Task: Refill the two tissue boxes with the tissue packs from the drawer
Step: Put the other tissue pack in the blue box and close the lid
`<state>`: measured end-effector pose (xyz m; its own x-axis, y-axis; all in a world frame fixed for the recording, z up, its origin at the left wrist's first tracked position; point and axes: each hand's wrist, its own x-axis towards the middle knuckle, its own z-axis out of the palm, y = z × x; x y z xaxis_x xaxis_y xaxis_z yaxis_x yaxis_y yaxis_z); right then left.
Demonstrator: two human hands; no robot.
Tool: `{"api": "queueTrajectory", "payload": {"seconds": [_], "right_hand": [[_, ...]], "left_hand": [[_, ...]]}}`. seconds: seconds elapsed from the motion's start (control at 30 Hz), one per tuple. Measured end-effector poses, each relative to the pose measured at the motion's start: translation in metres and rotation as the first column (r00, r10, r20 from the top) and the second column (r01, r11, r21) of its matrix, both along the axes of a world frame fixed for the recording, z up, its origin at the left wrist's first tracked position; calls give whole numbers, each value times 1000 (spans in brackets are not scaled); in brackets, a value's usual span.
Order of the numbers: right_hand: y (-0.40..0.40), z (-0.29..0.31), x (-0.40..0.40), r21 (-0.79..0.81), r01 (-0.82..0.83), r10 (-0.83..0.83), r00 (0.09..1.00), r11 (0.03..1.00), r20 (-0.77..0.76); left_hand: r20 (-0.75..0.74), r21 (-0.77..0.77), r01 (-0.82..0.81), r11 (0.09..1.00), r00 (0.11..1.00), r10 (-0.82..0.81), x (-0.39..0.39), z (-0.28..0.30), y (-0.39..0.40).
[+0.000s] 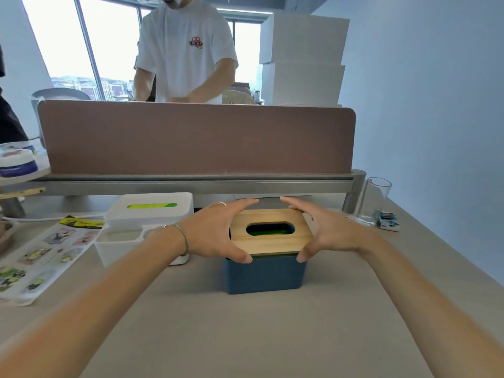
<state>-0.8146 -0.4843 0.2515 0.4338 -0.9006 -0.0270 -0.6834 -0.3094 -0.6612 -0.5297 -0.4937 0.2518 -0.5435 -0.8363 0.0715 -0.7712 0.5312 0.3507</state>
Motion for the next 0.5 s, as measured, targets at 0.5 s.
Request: {"api": "queueTrajectory", "payload": {"seconds": [0.5], "right_hand": [[-16,-5,2,78,-32,40,994,996,-97]], "left_hand": [[23,33,-19,999,1000,18,8,-12,-14]]}}
